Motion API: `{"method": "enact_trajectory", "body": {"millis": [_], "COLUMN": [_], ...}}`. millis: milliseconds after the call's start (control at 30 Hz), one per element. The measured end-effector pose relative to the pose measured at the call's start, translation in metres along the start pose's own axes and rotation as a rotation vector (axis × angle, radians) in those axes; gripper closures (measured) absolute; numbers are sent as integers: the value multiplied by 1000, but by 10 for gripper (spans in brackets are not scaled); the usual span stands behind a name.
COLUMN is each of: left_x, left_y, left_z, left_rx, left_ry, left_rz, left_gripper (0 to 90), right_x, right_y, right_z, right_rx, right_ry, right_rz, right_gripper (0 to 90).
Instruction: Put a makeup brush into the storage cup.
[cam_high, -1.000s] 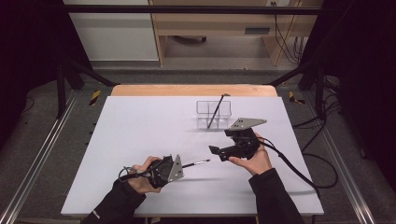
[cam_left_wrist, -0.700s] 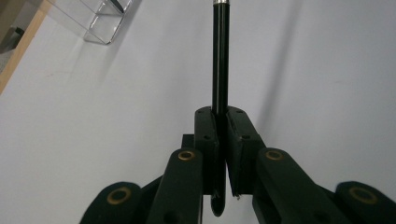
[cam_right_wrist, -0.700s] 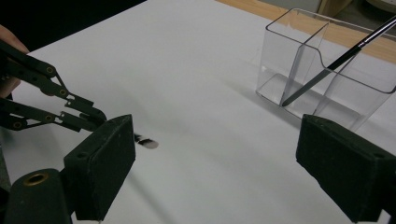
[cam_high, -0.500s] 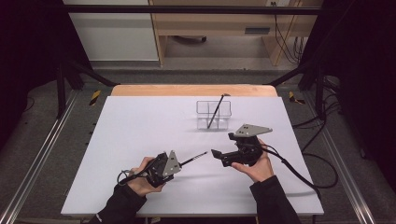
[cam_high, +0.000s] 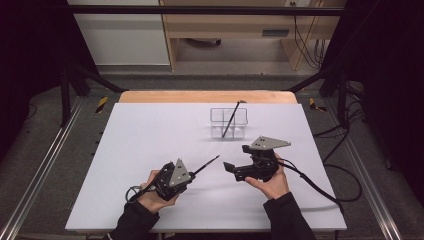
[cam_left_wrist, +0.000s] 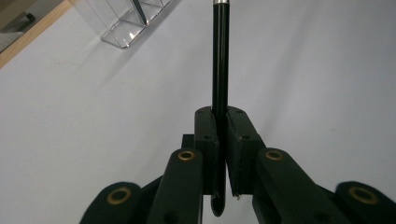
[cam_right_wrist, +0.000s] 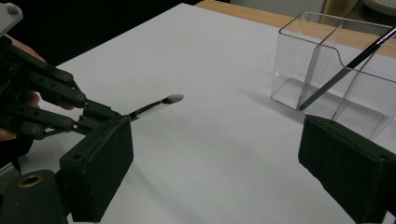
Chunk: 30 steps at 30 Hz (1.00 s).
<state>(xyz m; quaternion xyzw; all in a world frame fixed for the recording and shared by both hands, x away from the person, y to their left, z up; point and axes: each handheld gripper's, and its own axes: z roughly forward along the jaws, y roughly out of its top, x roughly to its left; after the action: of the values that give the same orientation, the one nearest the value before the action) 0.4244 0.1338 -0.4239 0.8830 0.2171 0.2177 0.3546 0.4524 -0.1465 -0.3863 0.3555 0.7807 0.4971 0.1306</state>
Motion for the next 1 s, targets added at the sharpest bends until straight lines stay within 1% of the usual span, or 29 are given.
{"method": "enact_trajectory", "body": {"millis": [67, 133, 167, 233, 267, 333, 367, 433, 533, 633, 667, 800, 867, 1000], "left_x": [1, 1, 1, 1, 1, 2, 2, 2, 3, 3, 3, 2, 3, 3], "left_y": [1, 2, 3, 4, 5, 7, 8, 9, 10, 11, 11, 12, 13, 14], "left_z": [0, 1, 1, 2, 2, 2, 2, 2, 3, 2, 2, 1, 1, 1], "left_rx": [-8, -23, -28, -43, -47, -67, -74, -84, -94, -108, -115, -128, -137, -149], "left_ry": [11, 19, 25, 28, 37, 26, 33, 29, 41, 50, 55, 80, 83, 90], "left_rz": [-20, -53, -60, -88, -98, -139, -153, -181, -209, -235, -244, -260, -278, -298], "left_gripper": [833, 833, 833, 833, 833, 833, 833, 833, 832, 833, 833, 833, 833, 833], "right_x": [1, 1, 1, 1, 0, 0, 0, 1, 2, 4, 5, 8, 9, 11], "right_y": [0, 0, 0, 1, 2, 2, 3, 4, 6, 9, 9, 11, 11, 11], "right_z": [0, 1, 1, 0, 0, 1, 2, 3, 7, 10, 11, 15, 17, 22], "right_rx": [-7, -8, -11, -27, -36, -60, -67, -83, -92, -107, -111, -135, -147, -157], "right_ry": [4, 5, 6, -1, 0, 2, 4, -3, -2, 12, 8, 16, 16, 18], "right_rz": [3, 10, 16, 27, 36, 52, 57, 52, 59, 70, 75, 95, 107, 124], "right_gripper": [100, 93, 89, 74, 71, 67, 69, 74, 67, 63, 64, 68, 79, 90]}}
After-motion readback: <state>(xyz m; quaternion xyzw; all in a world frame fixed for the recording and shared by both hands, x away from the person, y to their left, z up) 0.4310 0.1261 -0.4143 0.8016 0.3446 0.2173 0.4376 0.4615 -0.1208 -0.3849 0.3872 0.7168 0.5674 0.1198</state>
